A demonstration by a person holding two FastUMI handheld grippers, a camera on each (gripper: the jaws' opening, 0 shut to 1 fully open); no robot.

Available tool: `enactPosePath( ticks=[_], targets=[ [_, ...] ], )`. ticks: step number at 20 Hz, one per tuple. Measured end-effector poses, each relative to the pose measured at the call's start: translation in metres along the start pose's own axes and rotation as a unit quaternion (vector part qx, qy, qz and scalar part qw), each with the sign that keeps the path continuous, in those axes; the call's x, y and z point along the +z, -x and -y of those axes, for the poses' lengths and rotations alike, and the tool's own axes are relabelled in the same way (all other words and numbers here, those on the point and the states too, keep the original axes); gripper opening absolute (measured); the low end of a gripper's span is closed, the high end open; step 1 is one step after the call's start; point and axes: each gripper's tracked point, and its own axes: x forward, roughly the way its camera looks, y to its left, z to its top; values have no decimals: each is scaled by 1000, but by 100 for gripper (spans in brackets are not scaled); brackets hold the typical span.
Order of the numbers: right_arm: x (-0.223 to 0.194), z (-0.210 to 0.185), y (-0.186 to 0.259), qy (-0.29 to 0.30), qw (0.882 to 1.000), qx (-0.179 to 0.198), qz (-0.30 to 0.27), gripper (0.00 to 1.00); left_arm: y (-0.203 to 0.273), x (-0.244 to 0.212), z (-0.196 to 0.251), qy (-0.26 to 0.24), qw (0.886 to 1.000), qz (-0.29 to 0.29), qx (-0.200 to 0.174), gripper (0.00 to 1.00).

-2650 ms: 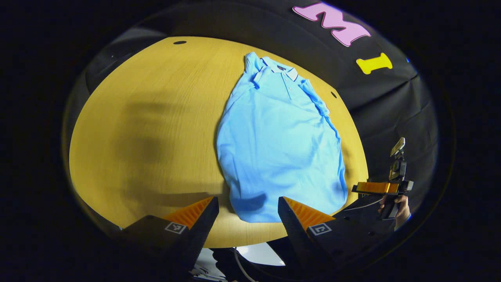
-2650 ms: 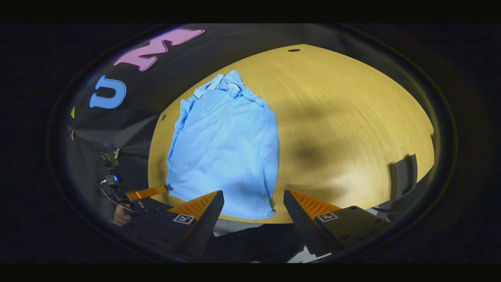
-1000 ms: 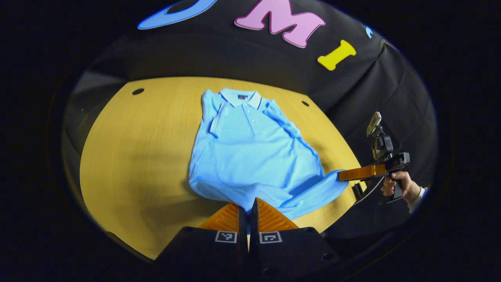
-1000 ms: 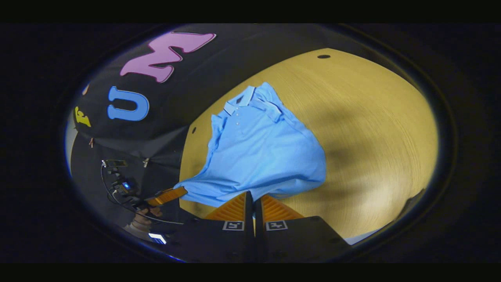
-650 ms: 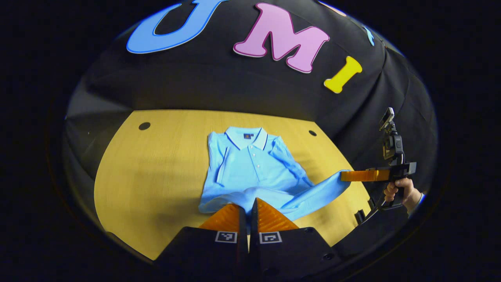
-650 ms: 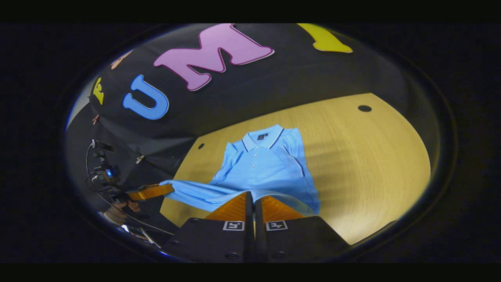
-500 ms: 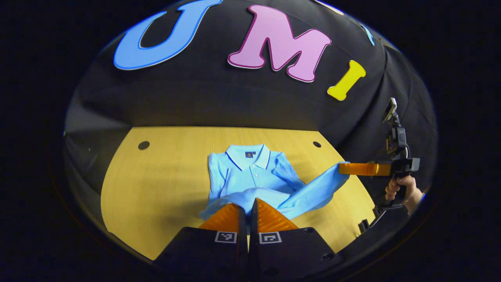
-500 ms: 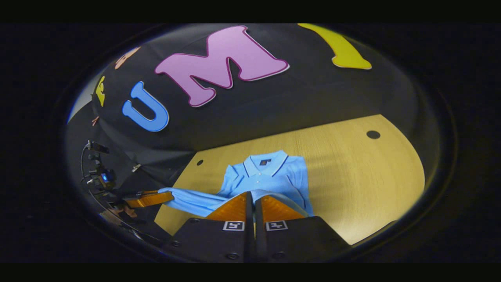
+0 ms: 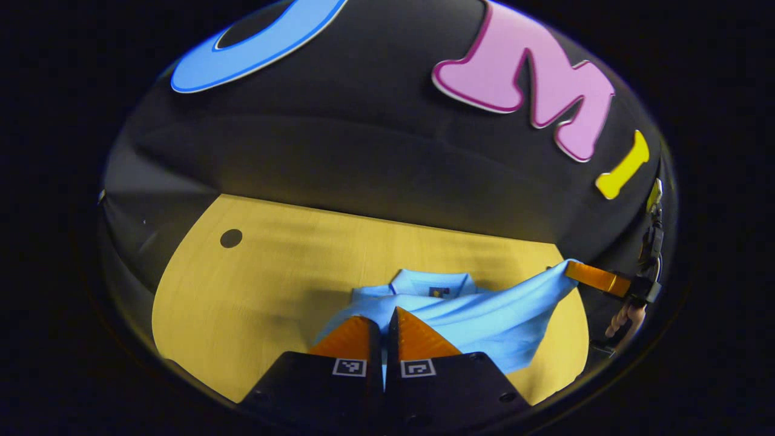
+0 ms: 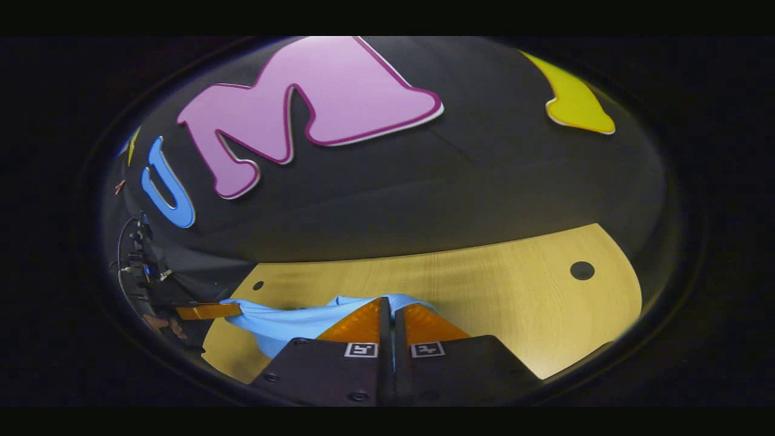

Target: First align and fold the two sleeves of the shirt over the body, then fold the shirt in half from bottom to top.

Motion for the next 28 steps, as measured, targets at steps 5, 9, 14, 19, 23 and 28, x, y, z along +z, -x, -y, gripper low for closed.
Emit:
enactPosePath(
  ticks=[5, 9, 14, 19, 23, 28],
  targets=[
    [-34, 17, -70, 21, 999, -15, -47, 5, -71, -8, -8, -7, 998, -42, 36, 6],
    [-66, 37, -101, 28, 996, -30, -79, 5, -109, -21, -15, -33, 995, -63, 65, 13],
    [-83, 57, -102, 21, 994, -25, -109, 19, -128, -23, -8, -55, 995, -61, 59, 61],
    [-49, 64, -81, 69, 995, -40, -62, 85, -114, 2, 9, -62, 996, -9, 56, 99],
    [-2, 39, -37, 130, 991, -43, 4, 91, -63, 24, 26, -78, 996, 33, 30, 99],
    [37, -18, 42, 156, 983, -46, 85, 98, 42, 59, 38, -122, 984, 129, 21, 99]
  ],
)
